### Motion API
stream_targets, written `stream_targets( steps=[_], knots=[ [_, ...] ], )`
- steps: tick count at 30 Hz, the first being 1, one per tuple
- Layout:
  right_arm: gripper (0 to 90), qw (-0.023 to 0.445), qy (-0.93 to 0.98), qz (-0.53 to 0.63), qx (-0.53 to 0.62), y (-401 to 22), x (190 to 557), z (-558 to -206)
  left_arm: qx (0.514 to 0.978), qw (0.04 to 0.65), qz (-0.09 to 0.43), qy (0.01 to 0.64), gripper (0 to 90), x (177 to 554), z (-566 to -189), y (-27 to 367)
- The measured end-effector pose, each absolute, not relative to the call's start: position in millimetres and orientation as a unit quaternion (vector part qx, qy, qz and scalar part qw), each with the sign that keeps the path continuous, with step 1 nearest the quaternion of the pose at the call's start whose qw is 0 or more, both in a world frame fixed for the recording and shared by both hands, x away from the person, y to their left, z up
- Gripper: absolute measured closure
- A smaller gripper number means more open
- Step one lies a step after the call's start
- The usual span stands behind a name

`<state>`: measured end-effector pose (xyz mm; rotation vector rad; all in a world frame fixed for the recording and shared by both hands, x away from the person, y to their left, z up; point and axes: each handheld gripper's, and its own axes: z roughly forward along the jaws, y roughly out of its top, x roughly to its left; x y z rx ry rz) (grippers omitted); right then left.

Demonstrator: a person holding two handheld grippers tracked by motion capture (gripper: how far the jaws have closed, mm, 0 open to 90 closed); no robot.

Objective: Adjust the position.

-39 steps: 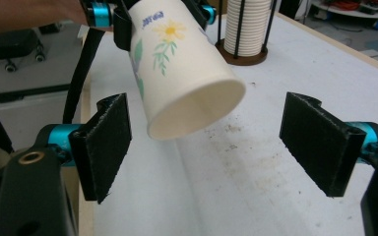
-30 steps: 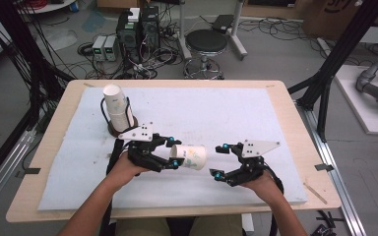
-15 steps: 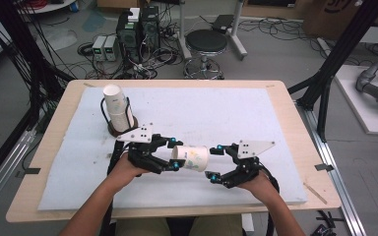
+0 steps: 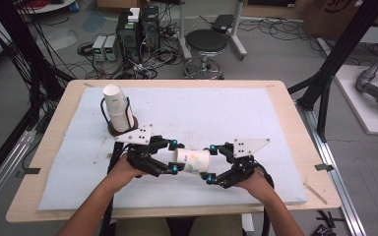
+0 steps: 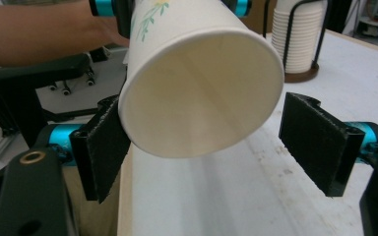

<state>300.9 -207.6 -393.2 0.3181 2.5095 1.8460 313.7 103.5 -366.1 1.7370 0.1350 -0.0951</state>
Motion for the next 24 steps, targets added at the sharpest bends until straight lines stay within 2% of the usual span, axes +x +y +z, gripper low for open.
stream_targets(
  steps=[10, 14, 15, 16, 17, 18, 24],
  knots=[
    [33.1, -0.014, 0.774, 0.627, 0.087, -207.1, 303.4, -391.2, 0.743, 0.664, -0.054, 0.066, 37.2, 314.8, -369.4, 109.3],
    [35.3, -0.013, 0.773, 0.629, 0.087, -207.6, 304.5, -389.7, 0.750, 0.655, -0.051, 0.070, 36.9, 313.4, -370.2, 109.2],
    [35.4, -0.014, 0.776, 0.625, 0.086, -207.6, 304.8, -389.4, 0.755, 0.650, -0.046, 0.079, 34.6, 312.6, -370.1, 108.7],
    [35.5, -0.015, 0.778, 0.622, 0.087, -207.4, 304.9, -388.9, 0.759, 0.643, -0.040, 0.093, 26.7, 312.2, -369.8, 107.6],
    [35.6, -0.015, 0.780, 0.620, 0.086, -207.3, 305.0, -388.4, 0.769, 0.628, -0.033, 0.110, 14.6, 312.4, -368.9, 106.7],
    [35.6, -0.014, 0.783, 0.615, 0.087, -207.4, 305.0, -387.3, 0.775, 0.620, -0.031, 0.118, 10.2, 312.3, -368.4, 106.4],
    [35.6, -0.002, 0.812, 0.577, 0.090, -206.8, 308.9, -380.4, 0.793, 0.598, -0.015, 0.116, 10.4, 309.9, -365.9, 108.3]
  ],
)
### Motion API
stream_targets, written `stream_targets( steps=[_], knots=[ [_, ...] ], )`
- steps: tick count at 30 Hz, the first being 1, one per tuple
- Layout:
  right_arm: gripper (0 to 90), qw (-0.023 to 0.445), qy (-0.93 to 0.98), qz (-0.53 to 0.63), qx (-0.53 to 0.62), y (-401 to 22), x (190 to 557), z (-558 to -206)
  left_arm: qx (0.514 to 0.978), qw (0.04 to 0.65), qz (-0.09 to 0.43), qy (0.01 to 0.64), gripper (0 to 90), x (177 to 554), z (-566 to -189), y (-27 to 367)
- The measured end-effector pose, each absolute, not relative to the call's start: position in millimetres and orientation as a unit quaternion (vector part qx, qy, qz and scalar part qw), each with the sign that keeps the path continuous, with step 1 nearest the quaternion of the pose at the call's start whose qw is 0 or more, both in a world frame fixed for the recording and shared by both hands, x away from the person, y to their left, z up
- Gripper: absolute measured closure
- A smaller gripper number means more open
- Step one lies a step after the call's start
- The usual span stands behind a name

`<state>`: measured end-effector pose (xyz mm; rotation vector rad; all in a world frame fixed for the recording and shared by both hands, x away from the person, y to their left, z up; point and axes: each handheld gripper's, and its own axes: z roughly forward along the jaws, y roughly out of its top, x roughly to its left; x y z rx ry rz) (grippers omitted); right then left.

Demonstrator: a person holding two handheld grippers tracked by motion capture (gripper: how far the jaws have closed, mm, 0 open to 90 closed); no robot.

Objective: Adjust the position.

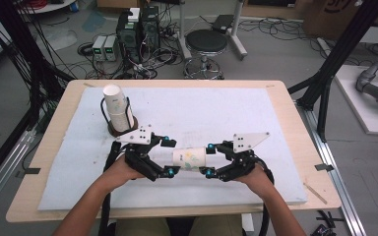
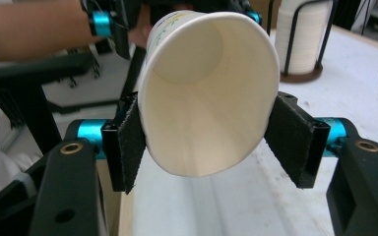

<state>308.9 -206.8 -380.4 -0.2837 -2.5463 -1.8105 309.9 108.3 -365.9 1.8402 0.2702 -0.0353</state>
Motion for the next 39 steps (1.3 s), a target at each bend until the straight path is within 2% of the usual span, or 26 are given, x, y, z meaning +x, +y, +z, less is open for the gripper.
stream_targets(
  steps=[11, 20, 39],
  knots=[
    [35.6, -0.024, -0.866, -0.496, -0.064, -195.4, 315.8, -360.7, 0.824, 0.553, 0.020, 0.117, 10.8, 310.0, -361.0, 105.8],
    [35.5, -0.047, -0.896, -0.439, -0.046, -183.1, 319.3, -344.3, 0.842, 0.530, 0.016, 0.102, 13.2, 310.6, -358.5, 101.6],
    [35.0, -0.059, -0.944, -0.325, -0.002, -151.7, 318.8, -329.5, 0.882, 0.466, 0.016, 0.074, 17.3, 314.5, -359.5, 86.3]
  ],
)
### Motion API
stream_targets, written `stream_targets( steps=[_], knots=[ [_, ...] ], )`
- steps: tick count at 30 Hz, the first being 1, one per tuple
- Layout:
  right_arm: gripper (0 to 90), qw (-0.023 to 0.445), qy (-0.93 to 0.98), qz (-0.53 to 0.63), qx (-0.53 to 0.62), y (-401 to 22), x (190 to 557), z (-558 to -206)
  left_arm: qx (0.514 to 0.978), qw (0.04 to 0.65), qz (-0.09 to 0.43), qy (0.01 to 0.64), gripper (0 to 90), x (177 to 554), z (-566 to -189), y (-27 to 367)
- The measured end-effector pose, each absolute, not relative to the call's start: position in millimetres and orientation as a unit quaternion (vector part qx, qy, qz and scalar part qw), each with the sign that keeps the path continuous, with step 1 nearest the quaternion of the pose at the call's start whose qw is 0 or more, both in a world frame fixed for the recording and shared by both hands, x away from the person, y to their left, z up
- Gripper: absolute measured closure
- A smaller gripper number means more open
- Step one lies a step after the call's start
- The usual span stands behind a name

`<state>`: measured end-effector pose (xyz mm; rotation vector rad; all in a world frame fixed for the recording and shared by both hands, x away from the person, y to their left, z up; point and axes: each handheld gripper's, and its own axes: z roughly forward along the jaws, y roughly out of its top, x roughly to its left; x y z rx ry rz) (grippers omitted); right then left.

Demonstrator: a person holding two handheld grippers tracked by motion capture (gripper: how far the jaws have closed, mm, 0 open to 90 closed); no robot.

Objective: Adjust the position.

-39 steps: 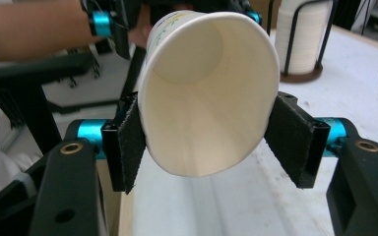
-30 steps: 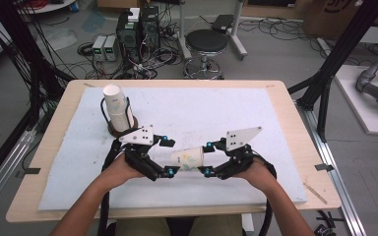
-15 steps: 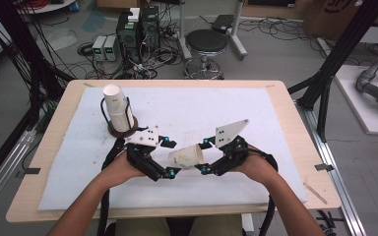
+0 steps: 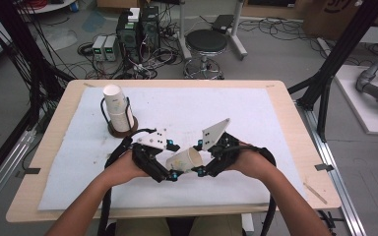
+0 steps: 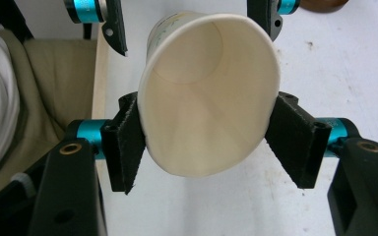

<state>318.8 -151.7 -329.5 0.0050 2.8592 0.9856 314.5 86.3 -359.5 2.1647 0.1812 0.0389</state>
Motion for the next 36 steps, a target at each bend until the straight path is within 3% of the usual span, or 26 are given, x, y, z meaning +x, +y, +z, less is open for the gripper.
stream_targets(
  steps=[13, 28, 36],
  knots=[
    [34.8, 0.050, 0.960, 0.274, -0.017, -136.1, 318.8, -323.1, 0.893, 0.443, -0.004, 0.076, 21.4, 317.9, -365.5, 80.5],
    [34.9, 0.037, 0.970, 0.240, -0.031, -125.4, 315.9, -328.3, 0.906, 0.419, -0.025, 0.049, 36.0, 316.0, -372.0, 71.4],
    [32.6, 0.036, 0.968, 0.245, -0.032, -125.1, 316.1, -327.8, 0.902, 0.427, -0.027, 0.053, 36.6, 315.9, -373.9, 73.0]
  ],
)
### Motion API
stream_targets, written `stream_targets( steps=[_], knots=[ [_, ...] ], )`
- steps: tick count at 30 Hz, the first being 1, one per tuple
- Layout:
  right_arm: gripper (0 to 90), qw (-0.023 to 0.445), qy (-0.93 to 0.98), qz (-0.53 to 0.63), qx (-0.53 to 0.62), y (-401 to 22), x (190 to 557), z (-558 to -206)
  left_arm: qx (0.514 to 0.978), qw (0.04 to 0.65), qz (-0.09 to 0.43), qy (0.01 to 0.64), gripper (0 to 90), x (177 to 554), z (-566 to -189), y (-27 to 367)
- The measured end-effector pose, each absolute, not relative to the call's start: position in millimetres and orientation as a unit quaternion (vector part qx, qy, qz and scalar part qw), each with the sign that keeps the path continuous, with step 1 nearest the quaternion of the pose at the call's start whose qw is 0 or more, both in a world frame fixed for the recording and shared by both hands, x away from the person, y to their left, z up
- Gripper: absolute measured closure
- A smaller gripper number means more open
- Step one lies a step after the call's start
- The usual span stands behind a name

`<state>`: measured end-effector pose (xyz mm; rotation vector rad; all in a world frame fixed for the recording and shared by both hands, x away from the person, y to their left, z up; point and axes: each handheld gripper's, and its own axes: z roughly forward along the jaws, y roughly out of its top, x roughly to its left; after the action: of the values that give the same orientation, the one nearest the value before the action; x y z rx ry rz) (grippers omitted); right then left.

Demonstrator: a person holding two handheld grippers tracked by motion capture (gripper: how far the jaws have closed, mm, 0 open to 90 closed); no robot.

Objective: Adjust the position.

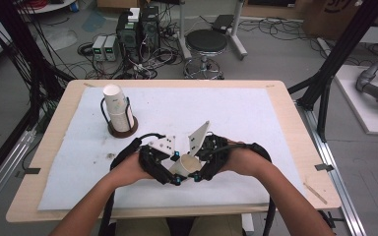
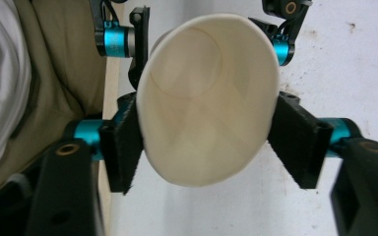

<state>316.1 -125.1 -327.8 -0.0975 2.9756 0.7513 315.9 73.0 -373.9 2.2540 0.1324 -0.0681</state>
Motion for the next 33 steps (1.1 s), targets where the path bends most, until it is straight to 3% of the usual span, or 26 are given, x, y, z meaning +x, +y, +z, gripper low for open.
stream_targets(
  steps=[3, 15, 25, 33],
  knots=[
    [24.8, 0.041, 0.962, 0.270, -0.014, -128.8, 318.6, -326.5, 0.897, 0.437, -0.022, 0.064, 35.6, 317.2, -376.1, 78.4],
    [22.4, 0.063, 0.893, 0.434, 0.098, -181.1, 324.3, -324.2, 0.841, 0.523, 0.015, 0.139, 33.9, 314.7, -394.3, 124.5],
    [22.5, 0.133, 0.819, 0.518, 0.206, -243.3, 307.9, -371.2, 0.775, 0.593, 0.084, 0.200, 33.8, 310.4, -406.3, 165.8],
    [22.5, 0.148, 0.803, 0.522, 0.248, -264.1, 302.1, -396.8, 0.752, 0.614, 0.109, 0.215, 33.1, 308.8, -410.6, 177.5]
  ],
)
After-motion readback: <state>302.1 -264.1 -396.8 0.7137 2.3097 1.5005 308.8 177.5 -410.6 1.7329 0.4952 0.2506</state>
